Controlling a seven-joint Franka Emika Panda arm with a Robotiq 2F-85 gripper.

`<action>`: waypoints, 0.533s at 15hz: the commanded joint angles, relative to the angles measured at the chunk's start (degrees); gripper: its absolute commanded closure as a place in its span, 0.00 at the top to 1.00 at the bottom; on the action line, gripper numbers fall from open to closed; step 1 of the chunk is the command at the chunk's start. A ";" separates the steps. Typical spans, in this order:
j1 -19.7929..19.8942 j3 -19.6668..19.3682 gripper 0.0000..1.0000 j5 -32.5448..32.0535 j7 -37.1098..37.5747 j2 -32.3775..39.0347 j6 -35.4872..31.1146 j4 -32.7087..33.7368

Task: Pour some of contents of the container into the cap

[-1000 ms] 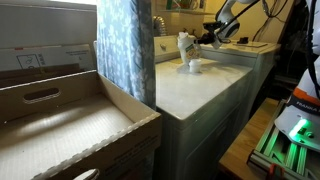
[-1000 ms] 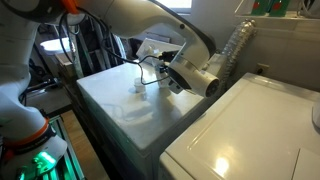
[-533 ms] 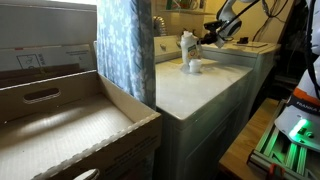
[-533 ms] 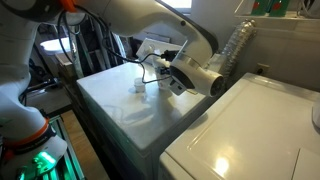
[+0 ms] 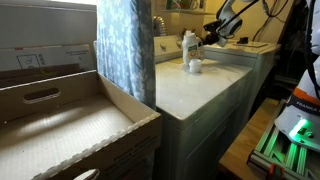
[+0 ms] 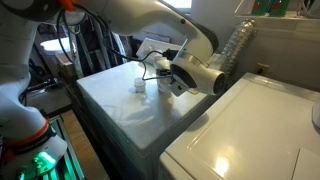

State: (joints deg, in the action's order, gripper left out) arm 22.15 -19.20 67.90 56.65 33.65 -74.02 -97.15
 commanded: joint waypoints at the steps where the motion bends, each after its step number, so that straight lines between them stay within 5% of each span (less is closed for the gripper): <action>1: -1.00 -0.89 0.00 -4.06 2.43 -0.44 -1.99 0.31; 3: -1.09 -1.13 0.03 -6.05 2.90 -0.45 -2.74 0.65; 4: -1.14 -1.18 0.26 -7.01 3.12 -0.51 -3.26 0.74; 5: -1.19 -1.07 0.27 -7.74 3.17 -0.51 -4.01 0.73; 8: -1.32 -0.77 0.50 -9.31 3.46 -0.68 -5.08 1.04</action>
State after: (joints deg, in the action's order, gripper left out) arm 21.43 -19.89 60.57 58.78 33.55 -77.57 -96.30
